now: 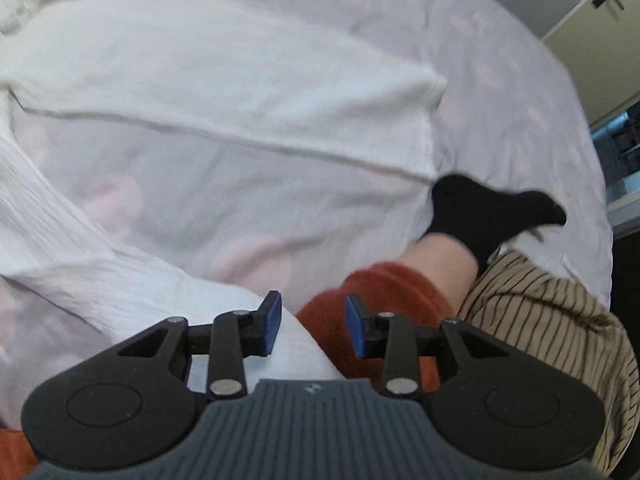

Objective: Fold clothes

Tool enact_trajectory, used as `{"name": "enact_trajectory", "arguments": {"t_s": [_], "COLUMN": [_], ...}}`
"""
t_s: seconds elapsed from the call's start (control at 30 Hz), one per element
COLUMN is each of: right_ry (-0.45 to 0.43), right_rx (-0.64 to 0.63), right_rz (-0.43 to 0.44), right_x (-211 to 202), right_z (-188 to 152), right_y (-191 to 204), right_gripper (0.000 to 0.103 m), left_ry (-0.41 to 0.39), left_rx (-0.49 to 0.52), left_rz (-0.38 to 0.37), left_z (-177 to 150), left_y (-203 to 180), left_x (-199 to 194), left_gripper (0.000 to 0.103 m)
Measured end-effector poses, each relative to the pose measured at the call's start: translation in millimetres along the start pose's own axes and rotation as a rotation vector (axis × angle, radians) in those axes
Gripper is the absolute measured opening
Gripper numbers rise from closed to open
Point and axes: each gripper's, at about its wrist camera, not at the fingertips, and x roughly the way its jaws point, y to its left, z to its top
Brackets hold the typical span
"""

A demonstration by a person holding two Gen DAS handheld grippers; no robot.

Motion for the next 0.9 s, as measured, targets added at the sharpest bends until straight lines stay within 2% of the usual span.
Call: {"name": "enact_trajectory", "arguments": {"t_s": [0.03, 0.07, 0.1, 0.2, 0.3, 0.37, 0.53, 0.63, 0.77, 0.9], "right_ry": [0.027, 0.042, 0.058, 0.024, -0.051, -0.095, -0.124, -0.088, -0.004, 0.051], "right_rx": [0.001, 0.012, 0.023, 0.053, 0.078, 0.049, -0.057, -0.124, -0.173, -0.178], "right_rz": [0.005, 0.027, 0.05, 0.08, 0.097, 0.099, 0.107, 0.116, 0.131, 0.125], "right_x": [6.9, 7.8, 8.6, -8.6, -42.8, -70.6, -121.3, -131.5, -123.6, -117.0], "right_z": [-0.3, -3.7, -7.2, -19.2, -30.5, -39.1, -65.1, -87.7, -119.4, -142.7], "right_y": [0.1, -0.9, -1.9, -3.4, -5.2, -0.3, 15.8, 29.7, 45.9, 54.1], "right_gripper": [0.038, 0.033, 0.015, 0.007, 0.007, 0.007, 0.007, 0.007, 0.007, 0.009], "left_ry": [0.005, 0.01, 0.015, 0.027, 0.016, 0.004, -0.032, -0.036, -0.029, -0.004], "left_rx": [-0.003, -0.003, -0.003, 0.002, 0.015, 0.041, 0.16, 0.275, 0.419, 0.542], "left_rz": [-0.002, -0.003, -0.004, -0.002, -0.021, -0.036, -0.083, -0.108, -0.127, -0.112], "left_z": [-1.7, -2.8, -3.6, -2.9, 0.6, 1.8, -3.6, -13.6, -31.6, -53.2], "left_y": [0.8, 1.3, 1.4, -0.9, -6.5, -13.4, -32.1, -45.4, -61.0, -71.1], "left_x": [1.1, 2.4, 4.1, 10.6, 10.9, 9.2, 1.3, -1.5, 1.5, 6.9], "left_gripper": [0.053, 0.053, 0.053, 0.053, 0.053, 0.053, 0.053, 0.053, 0.053, 0.053]}}
